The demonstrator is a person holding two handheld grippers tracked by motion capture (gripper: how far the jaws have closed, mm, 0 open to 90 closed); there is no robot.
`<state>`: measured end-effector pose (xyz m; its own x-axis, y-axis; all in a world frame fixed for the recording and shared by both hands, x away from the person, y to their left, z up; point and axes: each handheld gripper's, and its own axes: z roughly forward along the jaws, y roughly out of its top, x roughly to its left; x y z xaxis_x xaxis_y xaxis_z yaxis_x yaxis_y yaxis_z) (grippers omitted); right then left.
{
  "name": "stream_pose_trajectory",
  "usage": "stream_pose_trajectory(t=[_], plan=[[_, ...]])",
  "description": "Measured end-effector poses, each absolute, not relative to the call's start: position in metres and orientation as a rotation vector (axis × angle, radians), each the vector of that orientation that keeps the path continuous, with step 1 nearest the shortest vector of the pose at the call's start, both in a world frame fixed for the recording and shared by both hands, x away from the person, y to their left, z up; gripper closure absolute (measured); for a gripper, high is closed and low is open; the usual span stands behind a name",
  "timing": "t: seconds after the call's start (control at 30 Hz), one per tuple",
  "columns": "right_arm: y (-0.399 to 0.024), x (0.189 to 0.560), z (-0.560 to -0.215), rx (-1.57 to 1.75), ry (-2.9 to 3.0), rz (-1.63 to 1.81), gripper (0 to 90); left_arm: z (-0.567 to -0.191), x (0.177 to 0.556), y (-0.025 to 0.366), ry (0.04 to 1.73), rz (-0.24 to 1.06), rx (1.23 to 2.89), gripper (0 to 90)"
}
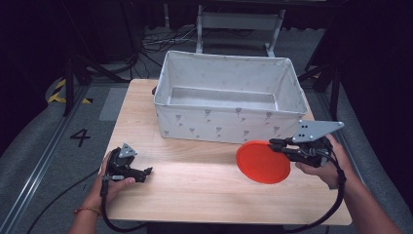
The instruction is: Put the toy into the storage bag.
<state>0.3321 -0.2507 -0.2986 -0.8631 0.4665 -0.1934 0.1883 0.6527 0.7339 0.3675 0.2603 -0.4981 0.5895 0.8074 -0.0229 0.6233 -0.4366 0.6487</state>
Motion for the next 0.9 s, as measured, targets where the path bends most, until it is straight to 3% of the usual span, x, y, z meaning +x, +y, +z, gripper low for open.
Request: stream_pose_trajectory(t=[0.9], plan=[[-0.281,0.323,-0.247,0.531,2.413,1.080,82.6,-0.498,0.367,0.260,1.133,0.401,2.202,0.4]])
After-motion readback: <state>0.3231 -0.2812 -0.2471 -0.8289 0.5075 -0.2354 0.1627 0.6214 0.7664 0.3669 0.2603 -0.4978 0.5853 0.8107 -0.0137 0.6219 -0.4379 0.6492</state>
